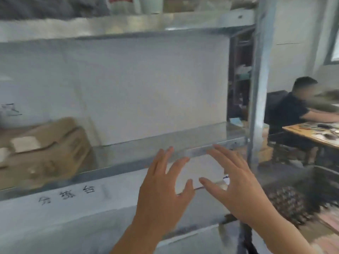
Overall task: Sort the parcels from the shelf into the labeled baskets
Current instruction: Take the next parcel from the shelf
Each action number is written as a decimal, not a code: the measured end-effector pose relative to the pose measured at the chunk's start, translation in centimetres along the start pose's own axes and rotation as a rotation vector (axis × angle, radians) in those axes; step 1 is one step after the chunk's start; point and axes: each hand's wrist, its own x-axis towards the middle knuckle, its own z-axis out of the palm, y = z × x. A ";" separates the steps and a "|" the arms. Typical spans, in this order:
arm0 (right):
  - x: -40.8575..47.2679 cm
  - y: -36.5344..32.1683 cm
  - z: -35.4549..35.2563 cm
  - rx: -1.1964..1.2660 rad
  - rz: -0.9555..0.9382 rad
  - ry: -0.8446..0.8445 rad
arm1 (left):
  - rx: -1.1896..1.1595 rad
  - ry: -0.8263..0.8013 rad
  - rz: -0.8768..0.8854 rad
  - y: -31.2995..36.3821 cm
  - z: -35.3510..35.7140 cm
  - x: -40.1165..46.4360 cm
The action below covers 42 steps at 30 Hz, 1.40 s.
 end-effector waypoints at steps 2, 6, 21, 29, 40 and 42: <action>1.7 -3.9 3.0 0.065 -0.059 -0.022 | 0.025 0.059 -0.047 -4.0 -3.5 -1.3; 4.7 -10.6 8.1 0.180 -0.159 -0.045 | 0.062 0.215 -0.134 -10.5 -10.4 -3.0; 18.1 -29.6 21.2 0.602 -0.084 -0.375 | 0.372 -0.036 -0.571 -26.2 -23.4 6.0; 17.6 -29.6 23.2 0.731 0.010 -0.270 | 0.277 0.046 -0.585 -25.2 -22.5 6.5; 14.5 -29.8 17.0 1.153 0.213 -0.460 | -0.539 0.369 -0.659 -18.1 -21.8 -0.3; 13.5 -29.9 16.3 1.183 0.176 -0.402 | -0.640 0.376 -0.625 -17.3 -20.9 -0.9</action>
